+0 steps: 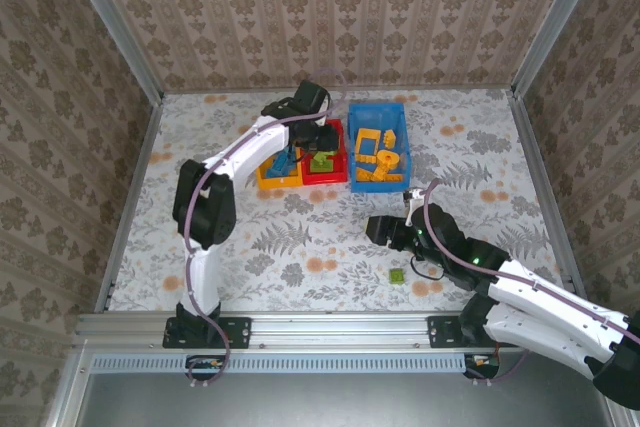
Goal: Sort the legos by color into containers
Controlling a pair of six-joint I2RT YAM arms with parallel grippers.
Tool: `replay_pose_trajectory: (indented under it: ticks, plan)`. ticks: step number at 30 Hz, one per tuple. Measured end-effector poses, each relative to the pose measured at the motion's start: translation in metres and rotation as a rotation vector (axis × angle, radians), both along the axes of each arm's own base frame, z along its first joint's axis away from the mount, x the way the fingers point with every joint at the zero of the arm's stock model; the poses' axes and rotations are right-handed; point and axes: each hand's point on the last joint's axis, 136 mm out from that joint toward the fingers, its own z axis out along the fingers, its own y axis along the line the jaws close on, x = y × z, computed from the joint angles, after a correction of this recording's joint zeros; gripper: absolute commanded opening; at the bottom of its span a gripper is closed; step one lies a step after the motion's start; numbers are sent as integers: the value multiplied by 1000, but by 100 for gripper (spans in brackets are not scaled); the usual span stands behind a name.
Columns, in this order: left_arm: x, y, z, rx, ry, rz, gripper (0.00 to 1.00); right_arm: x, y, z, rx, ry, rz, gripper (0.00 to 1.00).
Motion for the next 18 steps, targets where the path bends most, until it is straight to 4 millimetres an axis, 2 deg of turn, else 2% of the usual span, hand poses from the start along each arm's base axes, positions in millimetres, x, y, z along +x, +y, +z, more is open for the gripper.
replay_pose_trajectory:
  ticks: [2,5,8,14,18]
  plan:
    - [4,-2,-10,4,17,6,35,1,-1,0,2,0,-11,72]
    - [5,-5,-22,7,45,10,53,1,-2,0,4,2,-18,73]
    - [4,-6,-28,8,63,14,63,2,-2,0,3,2,-23,74]
    - [4,-4,-18,4,47,17,64,-2,-18,-15,-79,45,-63,73]
    - [-7,8,13,0,-8,35,63,-9,-37,-26,-170,106,-113,73]
